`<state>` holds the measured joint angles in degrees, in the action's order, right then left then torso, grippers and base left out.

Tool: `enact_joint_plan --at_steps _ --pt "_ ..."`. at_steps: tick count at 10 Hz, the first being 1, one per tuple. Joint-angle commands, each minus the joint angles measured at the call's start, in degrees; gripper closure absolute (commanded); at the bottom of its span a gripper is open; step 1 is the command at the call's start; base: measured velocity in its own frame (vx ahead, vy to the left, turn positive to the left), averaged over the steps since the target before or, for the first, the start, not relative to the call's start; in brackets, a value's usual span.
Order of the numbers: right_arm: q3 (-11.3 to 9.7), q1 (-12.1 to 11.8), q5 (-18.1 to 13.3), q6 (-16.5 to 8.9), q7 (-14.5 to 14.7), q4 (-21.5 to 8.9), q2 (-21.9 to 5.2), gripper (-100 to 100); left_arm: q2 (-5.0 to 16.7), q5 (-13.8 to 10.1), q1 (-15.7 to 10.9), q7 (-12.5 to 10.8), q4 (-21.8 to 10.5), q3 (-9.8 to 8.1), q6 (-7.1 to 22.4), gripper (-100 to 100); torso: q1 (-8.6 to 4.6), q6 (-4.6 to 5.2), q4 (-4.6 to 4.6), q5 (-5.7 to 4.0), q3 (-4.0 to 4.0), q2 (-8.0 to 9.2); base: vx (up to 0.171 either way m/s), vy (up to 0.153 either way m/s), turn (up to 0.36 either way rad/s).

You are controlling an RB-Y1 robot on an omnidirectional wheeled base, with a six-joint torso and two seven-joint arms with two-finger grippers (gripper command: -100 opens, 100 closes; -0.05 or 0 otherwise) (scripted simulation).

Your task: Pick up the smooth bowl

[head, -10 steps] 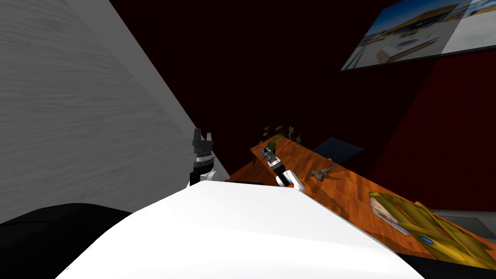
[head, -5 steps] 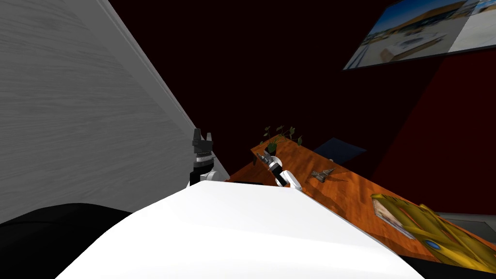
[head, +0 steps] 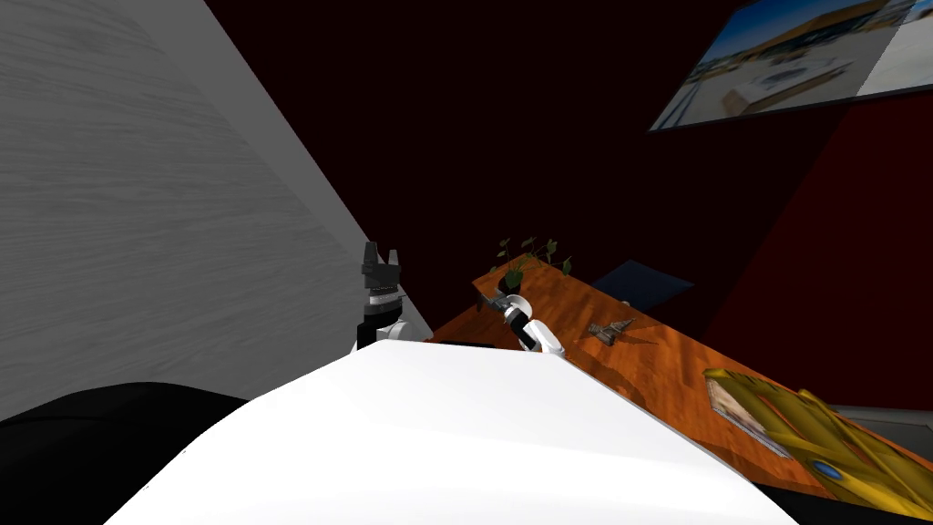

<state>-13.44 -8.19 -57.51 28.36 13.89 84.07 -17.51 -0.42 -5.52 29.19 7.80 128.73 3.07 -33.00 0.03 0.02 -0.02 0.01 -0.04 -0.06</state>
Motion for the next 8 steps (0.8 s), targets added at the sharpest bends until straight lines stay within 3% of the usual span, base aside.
enact_joint_plan --at_steps 1,4,5,6,7,8 --pt "-1.0 1.4 -2.9 -0.6 0.2 -2.9 -0.9 -100 0.0 0.0 0.0 0.0 0.0 0.00 0.0 0 0.00 0.00 0.00 0.00 0.00 0.00 0.016 0.013 0.010" --pt "-1.8 2.6 -7.4 -1.0 0.4 -6.5 -1.7 -100 0.0 0.0 0.0 0.0 0.0 0.00 0.0 0 0.01 -0.01 0.00 0.00 0.01 0.01 0.011 0.012 0.010" --pt "-2.6 3.9 -9.1 -1.5 0.6 -9.4 -2.6 -100 0.0 0.0 0.0 0.0 0.0 0.00 0.0 0 0.01 0.00 0.01 0.00 0.01 0.02 0.015 0.017 0.013" --pt "-2.6 3.9 -10.5 -1.5 0.6 -9.5 -2.6 -100 0.0 0.0 0.0 0.0 0.0 0.00 0.0 0 0.02 0.00 0.00 0.00 0.00 0.01 0.012 0.016 0.006" --pt "-3.4 5.2 -12.1 -2.0 0.8 -12.5 -3.6 -100 0.0 0.0 0.0 0.0 0.0 0.00 0.0 0 0.02 0.01 0.01 0.01 0.01 0.02 0.009 0.020 0.014" --pt "-3.4 5.2 -13.7 -2.0 0.8 -12.5 -3.6 -100 0.0 0.0 0.0 0.0 0.0 0.00 0.0 0 0.03 0.00 0.01 0.01 0.01 0.02 0.008 0.015 0.006"
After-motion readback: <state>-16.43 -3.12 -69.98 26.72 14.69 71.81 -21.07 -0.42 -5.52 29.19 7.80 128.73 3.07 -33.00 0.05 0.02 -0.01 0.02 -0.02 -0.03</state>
